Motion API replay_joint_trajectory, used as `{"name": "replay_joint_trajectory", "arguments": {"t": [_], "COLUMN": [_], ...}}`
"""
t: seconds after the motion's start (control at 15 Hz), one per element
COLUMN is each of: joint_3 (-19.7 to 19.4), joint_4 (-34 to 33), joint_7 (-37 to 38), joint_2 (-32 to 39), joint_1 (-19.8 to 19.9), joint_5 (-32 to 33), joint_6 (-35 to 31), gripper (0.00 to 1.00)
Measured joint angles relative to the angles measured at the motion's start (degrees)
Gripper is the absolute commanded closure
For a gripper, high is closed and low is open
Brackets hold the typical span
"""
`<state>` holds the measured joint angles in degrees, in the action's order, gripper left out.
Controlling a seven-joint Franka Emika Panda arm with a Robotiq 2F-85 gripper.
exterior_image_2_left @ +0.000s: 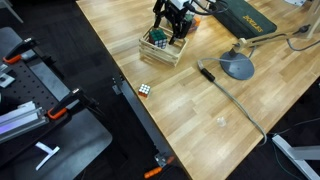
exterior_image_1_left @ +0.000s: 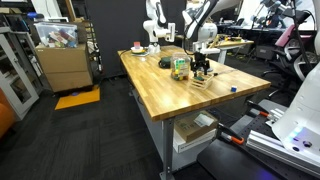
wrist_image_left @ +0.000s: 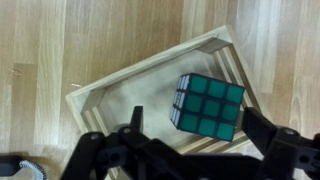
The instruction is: Remove the Rubik's cube from the wooden box and put it on the table
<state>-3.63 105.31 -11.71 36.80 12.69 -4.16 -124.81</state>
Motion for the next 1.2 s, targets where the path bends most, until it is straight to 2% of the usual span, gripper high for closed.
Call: {"name": "replay_joint_trajectory", "arguments": {"t": [0.33,0.4,0.47,0.53,0.87,1.2], "joint_3": [0.4,0.4,0.4,0.39,0.51,0.92], "joint_4": [0.0,-0.01,-0.02,-0.06,-0.57,-1.14], "joint_7": [0.0,0.0,0.0,0.0,0.0,-0.01], "joint_2": [1.34,1.67,1.95,2.2,2.93,2.58], "joint_1": [-0.03,-0.03,0.0,0.03,0.12,-0.05], "joint_5": [-0.24,-0.24,-0.24,-0.24,-0.53,-0.49], "joint_6": [0.0,0.0,0.0,0.0,0.03,-0.37], "gripper": [0.0,0.03,0.27,0.28,0.62,0.89]}}
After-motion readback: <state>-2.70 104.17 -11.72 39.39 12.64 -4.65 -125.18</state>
